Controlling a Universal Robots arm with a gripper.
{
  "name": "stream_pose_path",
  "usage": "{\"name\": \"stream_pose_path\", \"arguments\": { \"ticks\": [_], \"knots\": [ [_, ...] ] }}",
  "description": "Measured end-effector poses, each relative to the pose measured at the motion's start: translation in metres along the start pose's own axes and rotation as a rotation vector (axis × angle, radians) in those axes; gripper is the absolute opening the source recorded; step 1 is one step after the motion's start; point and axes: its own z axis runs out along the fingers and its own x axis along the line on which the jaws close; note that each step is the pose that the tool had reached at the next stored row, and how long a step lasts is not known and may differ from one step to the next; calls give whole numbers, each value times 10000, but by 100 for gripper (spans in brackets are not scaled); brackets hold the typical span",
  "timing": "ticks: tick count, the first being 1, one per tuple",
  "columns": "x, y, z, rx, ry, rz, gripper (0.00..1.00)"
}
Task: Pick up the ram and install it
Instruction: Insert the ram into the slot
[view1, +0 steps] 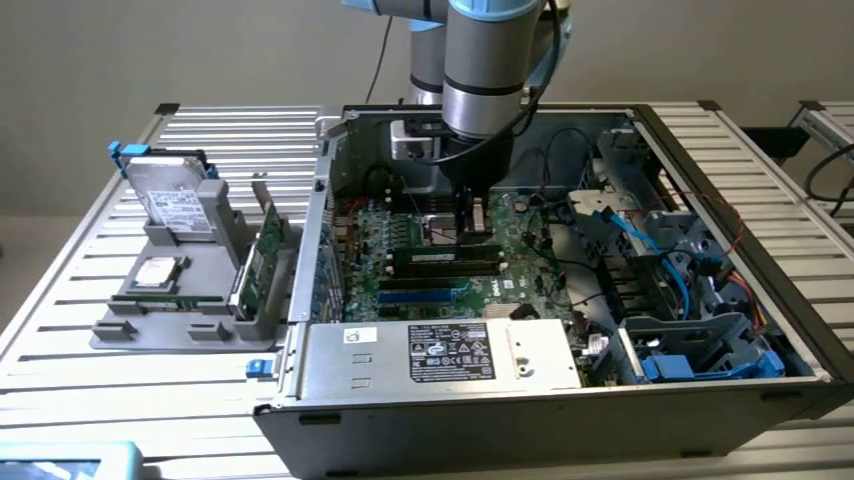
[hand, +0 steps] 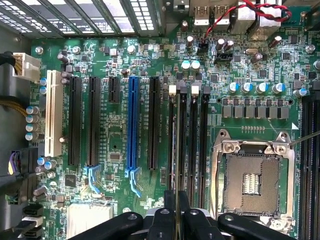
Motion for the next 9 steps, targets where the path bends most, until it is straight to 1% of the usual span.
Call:
{"name": "stream_pose_path", "arguments": {
  "ticks": [9],
  "knots": [
    [3, 0, 6, -7, -1, -1, 14]
  ]
}}
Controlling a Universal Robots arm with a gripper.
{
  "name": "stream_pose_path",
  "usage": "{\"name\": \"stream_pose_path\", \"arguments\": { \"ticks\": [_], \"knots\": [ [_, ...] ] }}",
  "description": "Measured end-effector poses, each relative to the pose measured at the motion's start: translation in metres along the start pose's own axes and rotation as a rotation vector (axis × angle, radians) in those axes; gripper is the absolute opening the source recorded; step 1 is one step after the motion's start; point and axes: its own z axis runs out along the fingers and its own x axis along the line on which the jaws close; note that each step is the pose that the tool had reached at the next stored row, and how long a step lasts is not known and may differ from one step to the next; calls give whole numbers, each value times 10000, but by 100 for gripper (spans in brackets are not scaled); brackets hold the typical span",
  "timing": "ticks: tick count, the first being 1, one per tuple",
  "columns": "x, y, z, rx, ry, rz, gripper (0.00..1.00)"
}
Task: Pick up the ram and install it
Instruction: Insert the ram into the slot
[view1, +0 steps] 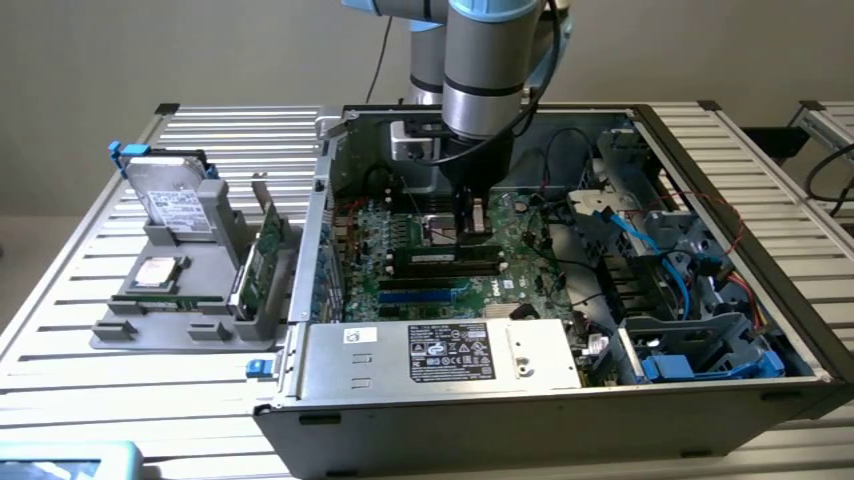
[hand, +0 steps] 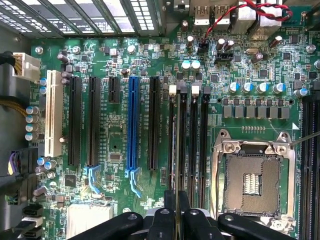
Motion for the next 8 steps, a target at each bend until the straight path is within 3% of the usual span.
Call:
{"name": "stream_pose_path", "arguments": {
  "ticks": [8],
  "knots": [
    [19, 0, 1, -56, 1, 0, 14]
  ]
}}
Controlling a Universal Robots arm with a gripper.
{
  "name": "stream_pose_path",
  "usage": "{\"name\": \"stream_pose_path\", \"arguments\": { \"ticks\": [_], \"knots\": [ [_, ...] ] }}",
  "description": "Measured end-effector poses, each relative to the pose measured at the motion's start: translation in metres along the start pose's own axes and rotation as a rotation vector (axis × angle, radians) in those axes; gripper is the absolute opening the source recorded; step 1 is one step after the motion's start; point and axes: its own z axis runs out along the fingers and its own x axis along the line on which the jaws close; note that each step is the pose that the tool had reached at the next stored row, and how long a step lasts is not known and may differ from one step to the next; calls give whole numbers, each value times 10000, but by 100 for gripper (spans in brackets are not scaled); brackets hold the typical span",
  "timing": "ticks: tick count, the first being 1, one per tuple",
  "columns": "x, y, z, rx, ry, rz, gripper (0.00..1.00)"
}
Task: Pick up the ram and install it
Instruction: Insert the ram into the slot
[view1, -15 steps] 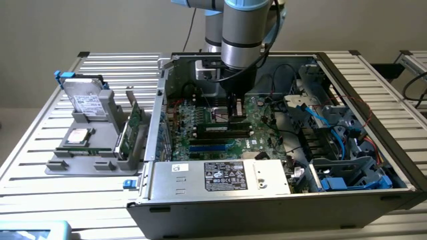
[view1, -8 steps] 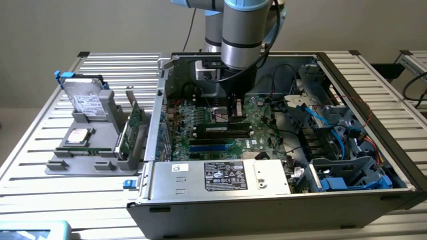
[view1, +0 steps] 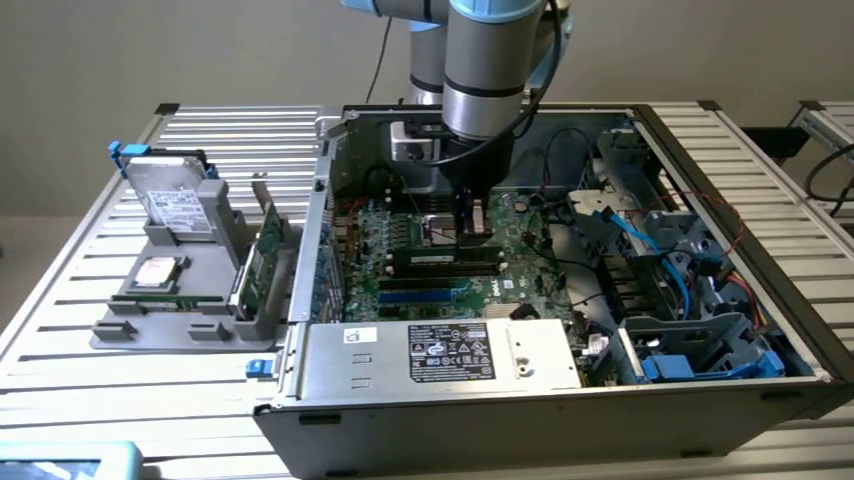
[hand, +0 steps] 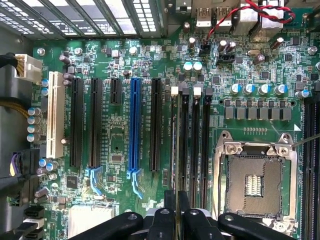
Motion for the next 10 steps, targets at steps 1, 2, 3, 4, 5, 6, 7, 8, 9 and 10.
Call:
{"name": "stream_pose_path", "arguments": {
  "ticks": [1, 2, 3, 4, 5, 6, 7, 8, 9, 10],
  "knots": [
    [0, 0, 0, -1, 0, 4, 14],
    [0, 0, 0, -2, 0, 13, 14],
    [1, 0, 0, -3, 1, 24, 14],
    [1, 0, 0, -4, 0, 37, 14],
    [1, 0, 0, -6, 0, 49, 14],
    [1, 0, 0, -6, 0, 59, 14],
    [1, 0, 0, -7, 0, 66, 14],
    [1, 0, 0, -9, 0, 70, 14],
    [1, -1, 0, -9, 0, 73, 14],
    [1, -2, 0, -9, 0, 73, 14]
  ]
}}
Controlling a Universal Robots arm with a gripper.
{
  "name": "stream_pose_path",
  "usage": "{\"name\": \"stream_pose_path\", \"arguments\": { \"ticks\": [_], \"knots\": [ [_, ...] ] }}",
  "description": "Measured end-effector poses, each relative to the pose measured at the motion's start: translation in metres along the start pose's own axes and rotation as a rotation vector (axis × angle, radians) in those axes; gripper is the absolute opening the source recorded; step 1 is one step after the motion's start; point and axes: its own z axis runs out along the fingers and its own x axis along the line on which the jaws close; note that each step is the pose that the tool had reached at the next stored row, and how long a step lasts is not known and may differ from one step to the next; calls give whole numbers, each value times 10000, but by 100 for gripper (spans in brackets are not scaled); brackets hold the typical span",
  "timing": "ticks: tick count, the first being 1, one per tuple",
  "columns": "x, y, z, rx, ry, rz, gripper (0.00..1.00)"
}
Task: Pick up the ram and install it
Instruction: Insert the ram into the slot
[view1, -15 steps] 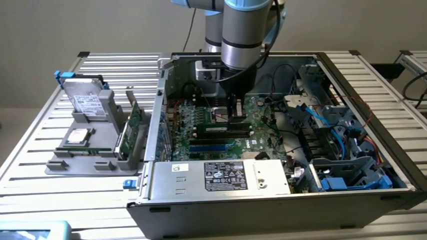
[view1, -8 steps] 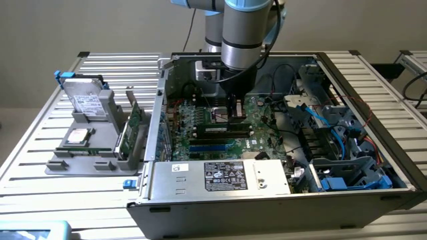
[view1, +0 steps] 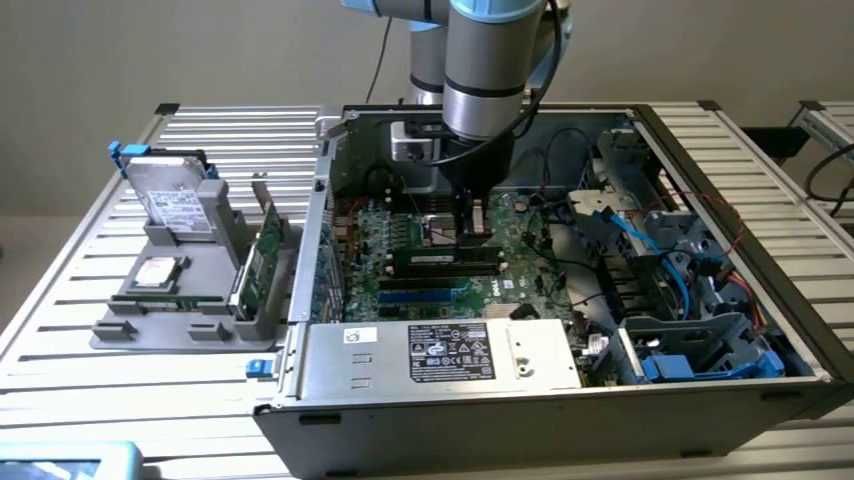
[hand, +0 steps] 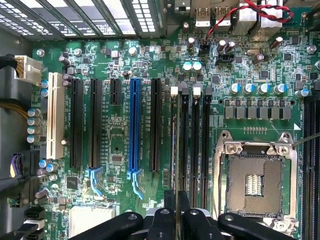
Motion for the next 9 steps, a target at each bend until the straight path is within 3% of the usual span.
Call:
{"name": "stream_pose_path", "arguments": {
  "ticks": [9],
  "knots": [
    [-10, -3, 12, -1, 2, 0, 14]
  ]
}}
